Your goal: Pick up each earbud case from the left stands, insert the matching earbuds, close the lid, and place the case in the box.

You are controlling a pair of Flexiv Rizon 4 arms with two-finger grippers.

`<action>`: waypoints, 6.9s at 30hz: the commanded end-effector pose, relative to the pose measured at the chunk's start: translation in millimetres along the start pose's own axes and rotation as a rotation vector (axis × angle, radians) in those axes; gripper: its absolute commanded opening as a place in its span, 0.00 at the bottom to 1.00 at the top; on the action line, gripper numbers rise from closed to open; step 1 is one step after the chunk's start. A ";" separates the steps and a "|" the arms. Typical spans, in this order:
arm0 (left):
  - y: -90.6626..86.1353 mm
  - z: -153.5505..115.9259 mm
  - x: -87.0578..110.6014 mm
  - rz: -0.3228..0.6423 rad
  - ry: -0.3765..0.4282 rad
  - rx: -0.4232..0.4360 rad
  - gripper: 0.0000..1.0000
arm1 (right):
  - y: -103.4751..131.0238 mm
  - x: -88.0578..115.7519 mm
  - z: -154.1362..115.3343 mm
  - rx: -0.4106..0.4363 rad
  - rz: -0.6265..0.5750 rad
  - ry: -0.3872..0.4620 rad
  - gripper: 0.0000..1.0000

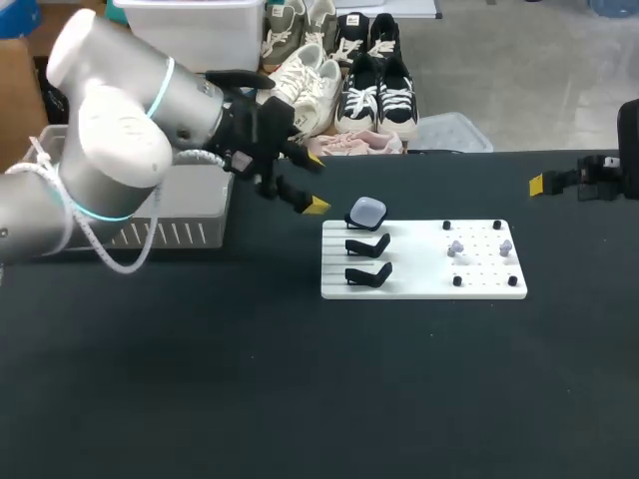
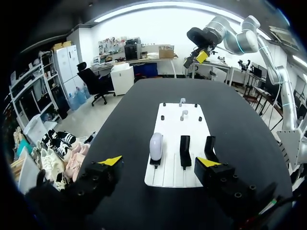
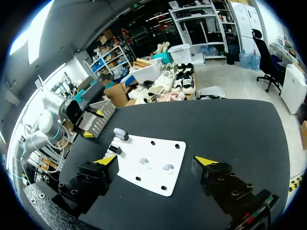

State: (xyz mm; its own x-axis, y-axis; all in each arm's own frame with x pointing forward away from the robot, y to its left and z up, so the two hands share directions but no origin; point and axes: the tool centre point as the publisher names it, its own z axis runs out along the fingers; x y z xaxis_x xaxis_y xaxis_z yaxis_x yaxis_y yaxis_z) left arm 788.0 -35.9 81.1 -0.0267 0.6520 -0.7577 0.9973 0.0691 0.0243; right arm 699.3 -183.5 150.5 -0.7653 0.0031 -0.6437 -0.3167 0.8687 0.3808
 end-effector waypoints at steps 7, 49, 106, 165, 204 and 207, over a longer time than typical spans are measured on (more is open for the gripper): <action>4.3 31.2 3.7 -0.003 -0.037 0.135 1.00 | -1.4 -0.1 0.1 -0.005 -0.002 0.001 1.00; 8.3 79.0 11.3 -0.007 -0.124 0.114 0.60 | -1.4 -0.1 0.1 -0.005 -0.002 0.001 1.00; -56.8 4.0 -30.6 0.054 -0.368 0.028 0.00 | -1.4 -0.1 0.1 -0.005 -0.002 0.001 1.00; -101.8 2.3 -67.5 0.055 -0.550 0.145 0.00 | -1.4 -0.1 0.1 -0.005 -0.002 0.001 1.00; -99.6 25.0 -68.5 0.135 -0.593 0.128 0.00 | 139.3 33.5 21.9 -0.065 -0.371 0.135 1.00; -99.4 25.9 -69.0 0.133 -0.599 0.136 0.00 | 143.9 34.0 26.5 -0.072 -0.371 0.139 1.00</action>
State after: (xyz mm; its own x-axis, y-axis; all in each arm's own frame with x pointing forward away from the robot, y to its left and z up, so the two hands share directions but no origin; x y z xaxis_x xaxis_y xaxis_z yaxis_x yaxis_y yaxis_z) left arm 692.3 -106.1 115.4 0.1012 0.1127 -0.9885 0.9902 -0.1072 0.0892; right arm 640.4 -52.2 167.9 -0.6571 -0.3748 -0.6540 -0.6233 0.7581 0.1918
